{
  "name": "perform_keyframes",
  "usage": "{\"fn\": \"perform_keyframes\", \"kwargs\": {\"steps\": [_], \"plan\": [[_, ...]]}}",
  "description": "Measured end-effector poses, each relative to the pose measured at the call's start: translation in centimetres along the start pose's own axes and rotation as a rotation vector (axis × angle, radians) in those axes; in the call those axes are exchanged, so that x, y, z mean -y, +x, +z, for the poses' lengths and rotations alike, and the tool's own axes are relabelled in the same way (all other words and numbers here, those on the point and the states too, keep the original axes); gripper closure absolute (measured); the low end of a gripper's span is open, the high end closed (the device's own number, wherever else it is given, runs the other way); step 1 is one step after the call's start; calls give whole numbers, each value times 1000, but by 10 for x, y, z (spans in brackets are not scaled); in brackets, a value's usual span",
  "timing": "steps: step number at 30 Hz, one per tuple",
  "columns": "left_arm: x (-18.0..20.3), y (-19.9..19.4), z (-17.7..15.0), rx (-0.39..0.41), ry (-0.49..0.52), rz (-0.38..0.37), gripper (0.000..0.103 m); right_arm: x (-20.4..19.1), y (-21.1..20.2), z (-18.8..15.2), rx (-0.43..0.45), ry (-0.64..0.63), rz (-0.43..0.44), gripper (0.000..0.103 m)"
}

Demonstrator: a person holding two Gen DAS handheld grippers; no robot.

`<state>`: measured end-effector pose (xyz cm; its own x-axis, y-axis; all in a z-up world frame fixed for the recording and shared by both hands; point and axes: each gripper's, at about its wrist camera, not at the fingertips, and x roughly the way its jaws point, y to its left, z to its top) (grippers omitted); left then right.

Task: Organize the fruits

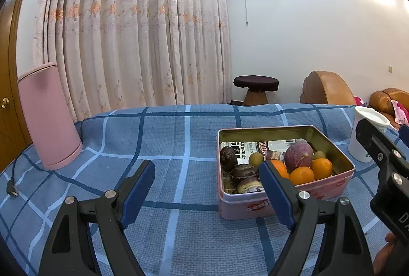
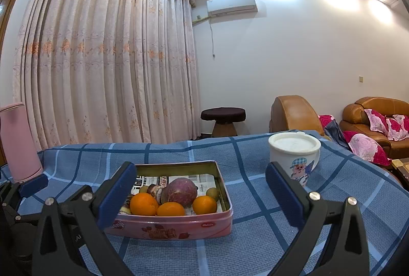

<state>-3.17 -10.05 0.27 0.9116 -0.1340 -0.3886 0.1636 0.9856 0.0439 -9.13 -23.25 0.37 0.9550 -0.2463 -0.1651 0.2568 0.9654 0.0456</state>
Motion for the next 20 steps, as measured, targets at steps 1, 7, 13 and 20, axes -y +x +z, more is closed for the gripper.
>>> {"fn": "perform_keyframes", "kwargs": {"steps": [1, 7, 13, 20], "plan": [[0, 0, 0, -1, 1, 0, 18, 0, 0, 0, -1, 0, 0, 0], [-1, 1, 0, -5, -4, -12, 18, 0, 0, 0, -3, -2, 0, 0], [-1, 0, -1, -2, -4, -30, 18, 1, 2, -1, -14, 8, -9, 0], [-4, 6, 0, -25, -14, -26, 18, 12, 3, -1, -35, 43, -96, 0]]}}
